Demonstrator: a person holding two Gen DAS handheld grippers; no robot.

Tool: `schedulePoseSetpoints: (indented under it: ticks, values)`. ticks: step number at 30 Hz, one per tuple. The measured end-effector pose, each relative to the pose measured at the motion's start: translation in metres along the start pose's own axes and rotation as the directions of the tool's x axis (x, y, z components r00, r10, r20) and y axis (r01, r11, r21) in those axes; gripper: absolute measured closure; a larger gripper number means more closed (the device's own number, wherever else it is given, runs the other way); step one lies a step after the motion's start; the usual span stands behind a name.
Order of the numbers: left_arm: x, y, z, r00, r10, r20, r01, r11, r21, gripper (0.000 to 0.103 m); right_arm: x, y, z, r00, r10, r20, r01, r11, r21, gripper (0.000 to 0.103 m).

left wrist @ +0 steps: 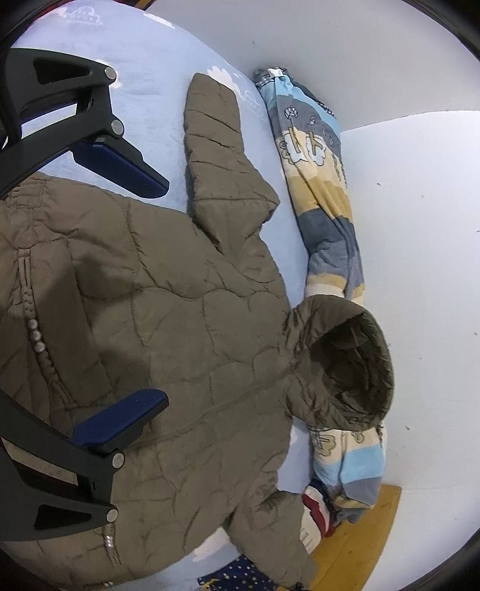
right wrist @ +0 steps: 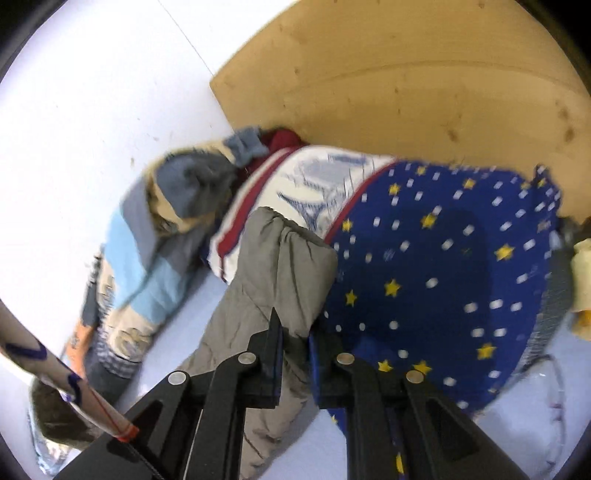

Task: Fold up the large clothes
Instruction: 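Grasp the jacket sleeve cuff with the right gripper and lift it, then fold the held sleeve across the jacket front with the right gripper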

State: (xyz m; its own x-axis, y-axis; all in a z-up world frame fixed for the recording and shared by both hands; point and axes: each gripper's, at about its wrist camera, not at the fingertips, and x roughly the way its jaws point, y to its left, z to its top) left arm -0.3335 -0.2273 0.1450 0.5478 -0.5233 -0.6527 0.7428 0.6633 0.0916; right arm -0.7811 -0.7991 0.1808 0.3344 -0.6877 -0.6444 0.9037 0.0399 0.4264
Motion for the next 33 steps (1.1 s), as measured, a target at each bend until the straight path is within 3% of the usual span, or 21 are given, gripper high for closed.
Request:
schedulePoseSetpoints:
  ticks: [9, 18, 25, 33]
  values:
    - [-0.019, 0.009, 0.013, 0.998, -0.015, 0.055, 0.019, 0.998, -0.065, 0.000, -0.095, 0.087, -0.007, 0.994, 0.100, 0.048, -0.093, 0.988, -0.125, 0.091]
    - [-0.039, 0.031, 0.020, 0.995, -0.004, 0.103, 0.017, 0.992, -0.127, 0.000, -0.163, 0.187, -0.050, 0.970, 0.242, 0.021, -0.230, 0.944, -0.235, 0.091]
    - [-0.045, 0.051, 0.020, 0.994, 0.014, 0.110, 0.005, 0.985, -0.170, 0.000, -0.193, 0.273, -0.110, 0.936, 0.347, -0.061, -0.346, 0.873, -0.344, 0.091]
    - [-0.045, 0.072, 0.017, 0.995, 0.036, 0.097, -0.015, 0.976, -0.217, 0.000, -0.183, 0.350, -0.207, 0.888, 0.401, -0.226, -0.460, 0.775, -0.433, 0.091]
